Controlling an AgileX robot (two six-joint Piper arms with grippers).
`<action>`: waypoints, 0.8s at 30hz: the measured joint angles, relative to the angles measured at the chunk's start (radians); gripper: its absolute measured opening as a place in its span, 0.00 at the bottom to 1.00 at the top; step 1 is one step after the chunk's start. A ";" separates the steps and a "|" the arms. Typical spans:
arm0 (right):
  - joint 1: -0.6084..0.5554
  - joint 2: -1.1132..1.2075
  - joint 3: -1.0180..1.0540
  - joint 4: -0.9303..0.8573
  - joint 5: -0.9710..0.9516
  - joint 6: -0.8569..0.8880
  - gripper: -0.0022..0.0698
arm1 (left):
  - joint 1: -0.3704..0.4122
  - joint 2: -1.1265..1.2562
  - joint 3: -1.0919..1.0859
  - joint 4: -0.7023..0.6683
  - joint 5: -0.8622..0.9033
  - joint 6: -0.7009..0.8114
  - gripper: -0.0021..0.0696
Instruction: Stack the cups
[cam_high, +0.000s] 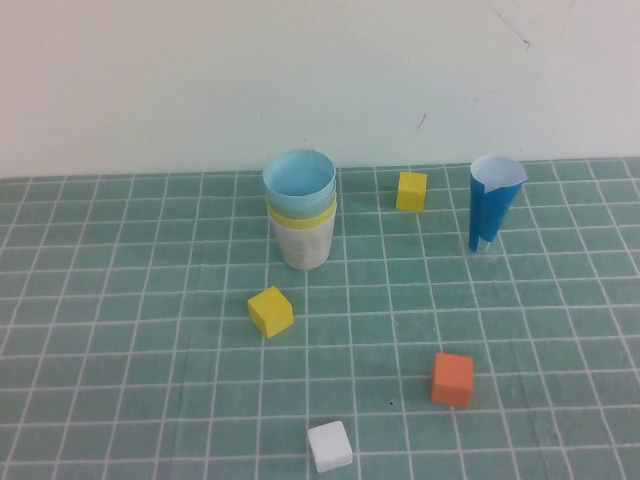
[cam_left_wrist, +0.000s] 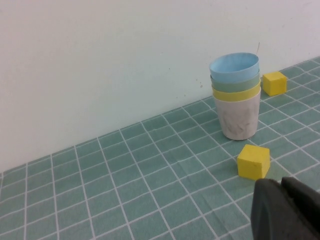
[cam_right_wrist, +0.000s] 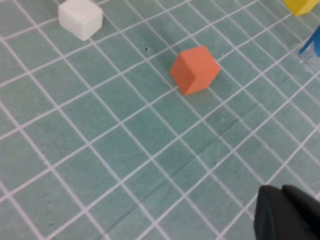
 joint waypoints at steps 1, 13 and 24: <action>0.000 -0.016 0.006 0.004 0.014 0.010 0.03 | 0.000 0.000 0.000 0.000 0.000 0.000 0.03; 0.000 -0.036 0.011 0.006 0.052 0.026 0.03 | 0.036 -0.002 0.035 -0.012 0.001 0.000 0.03; 0.000 -0.036 0.011 0.010 0.052 0.028 0.03 | 0.299 -0.050 0.148 -0.140 0.081 0.000 0.03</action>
